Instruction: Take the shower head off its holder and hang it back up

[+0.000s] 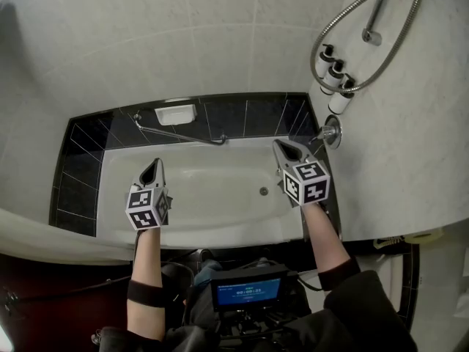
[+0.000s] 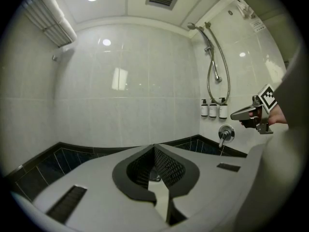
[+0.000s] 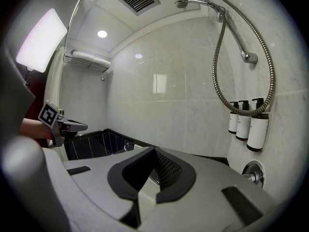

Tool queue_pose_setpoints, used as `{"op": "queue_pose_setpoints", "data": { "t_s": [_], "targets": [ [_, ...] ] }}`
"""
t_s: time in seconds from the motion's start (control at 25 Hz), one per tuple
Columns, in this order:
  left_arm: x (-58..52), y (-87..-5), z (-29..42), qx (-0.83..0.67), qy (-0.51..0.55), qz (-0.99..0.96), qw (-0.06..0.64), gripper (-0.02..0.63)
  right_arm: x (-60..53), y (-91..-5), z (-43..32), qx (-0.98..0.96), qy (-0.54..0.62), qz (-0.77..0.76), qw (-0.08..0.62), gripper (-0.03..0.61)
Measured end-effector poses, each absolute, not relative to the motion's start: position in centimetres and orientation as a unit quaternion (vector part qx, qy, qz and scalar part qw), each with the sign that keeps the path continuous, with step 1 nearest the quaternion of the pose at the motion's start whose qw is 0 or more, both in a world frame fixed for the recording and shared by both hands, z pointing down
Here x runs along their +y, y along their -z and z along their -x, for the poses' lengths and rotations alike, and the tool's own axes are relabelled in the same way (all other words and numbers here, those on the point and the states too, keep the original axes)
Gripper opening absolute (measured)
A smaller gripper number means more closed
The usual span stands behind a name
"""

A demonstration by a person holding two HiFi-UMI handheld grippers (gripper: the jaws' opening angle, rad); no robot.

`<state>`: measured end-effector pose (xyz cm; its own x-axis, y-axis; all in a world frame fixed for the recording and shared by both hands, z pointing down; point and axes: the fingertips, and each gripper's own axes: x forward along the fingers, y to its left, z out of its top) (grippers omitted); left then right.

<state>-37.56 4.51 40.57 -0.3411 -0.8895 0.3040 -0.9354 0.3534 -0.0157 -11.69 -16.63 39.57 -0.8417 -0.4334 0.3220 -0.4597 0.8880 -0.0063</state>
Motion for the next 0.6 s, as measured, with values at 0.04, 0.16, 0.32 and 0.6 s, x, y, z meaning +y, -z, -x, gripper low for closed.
{"op": "queue_pose_setpoints", "data": {
  "t_s": [0.04,0.16,0.32,0.6],
  "targets": [
    [4.6,-40.7,37.5,-0.815,-0.097,-0.559,0.12,0.0,-16.6,-39.6,11.6,-0.959,-0.041,-0.233,0.159,0.025],
    [4.6,-41.1,37.4,-0.816,-0.103,-0.556,0.117,0.0,-16.8,-39.8,11.4,-0.957,-0.041,-0.234,0.163,0.024],
    [4.6,-41.3,37.3,-0.819,-0.096,-0.552,0.125,0.0,-16.9,-39.8,11.2,-0.957,-0.041,-0.236,0.164,0.025],
    [3.7,-41.6,36.5,-0.815,-0.108,-0.556,0.123,0.0,-17.4,-40.4,10.7,-0.955,-0.043,-0.241,0.168,0.025]
  ]
}}
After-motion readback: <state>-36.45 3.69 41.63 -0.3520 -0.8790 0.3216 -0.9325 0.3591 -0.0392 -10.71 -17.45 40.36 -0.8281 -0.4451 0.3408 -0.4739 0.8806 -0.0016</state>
